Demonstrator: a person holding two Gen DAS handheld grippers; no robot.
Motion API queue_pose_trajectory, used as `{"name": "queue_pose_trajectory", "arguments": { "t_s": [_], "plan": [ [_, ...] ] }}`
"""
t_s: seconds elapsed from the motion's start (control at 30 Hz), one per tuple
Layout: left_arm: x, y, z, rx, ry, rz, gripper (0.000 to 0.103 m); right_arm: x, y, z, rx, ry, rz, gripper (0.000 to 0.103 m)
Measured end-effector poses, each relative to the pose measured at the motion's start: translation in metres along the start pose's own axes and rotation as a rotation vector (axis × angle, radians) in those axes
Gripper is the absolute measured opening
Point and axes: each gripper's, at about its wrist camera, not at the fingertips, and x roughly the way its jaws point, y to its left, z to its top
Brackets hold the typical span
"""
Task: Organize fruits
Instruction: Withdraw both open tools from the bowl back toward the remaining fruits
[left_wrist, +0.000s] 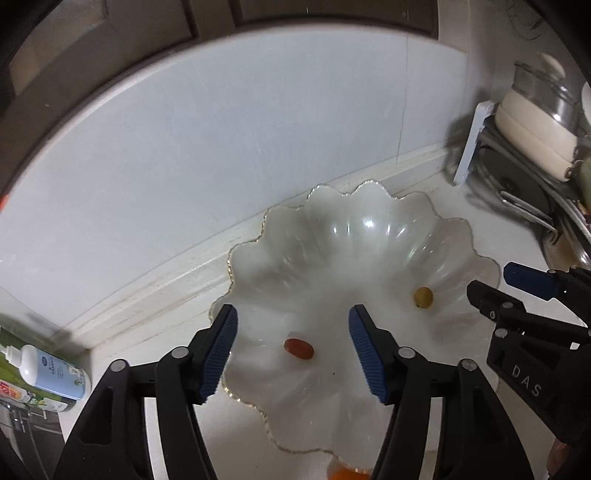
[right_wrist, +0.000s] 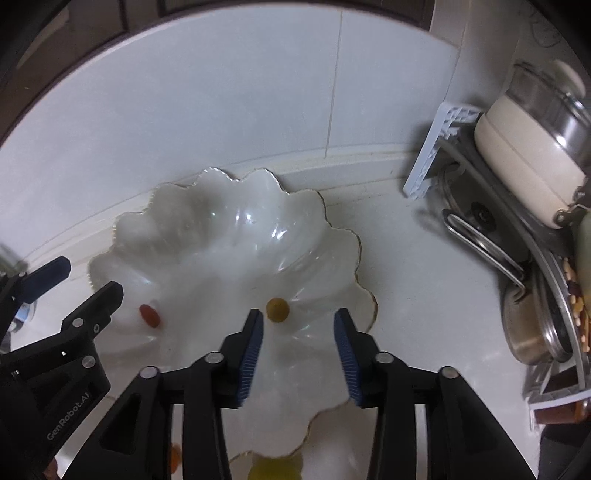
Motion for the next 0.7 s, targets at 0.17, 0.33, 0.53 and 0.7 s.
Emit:
{"name": "queue_pose_trajectory", "arguments": {
  "t_s": [0.17,0.33,0.53,0.7],
  "plan": [
    [-0.021,0.01,-0.009,-0.035,-0.025,-0.036,0.072,-0.025,0.0,-0.008,0.005,-0.049,-0.012,0.044],
    [-0.04,0.021,-0.018,-0.072,-0.049,-0.063,0.072,-0.05,0.004,-0.02,0.007,-0.096,-0.033,0.048],
    [-0.068,0.025,-0.03,-0.07,-0.119,-0.072,0.072,-0.082,0.009,-0.036,0.022,-0.168,-0.031,0.048],
    [-0.096,0.032,-0.041,-0.079,-0.169,-0.095,0.072,-0.11,0.013,-0.051,0.025,-0.22,-0.013,0.048]
  ]
}}
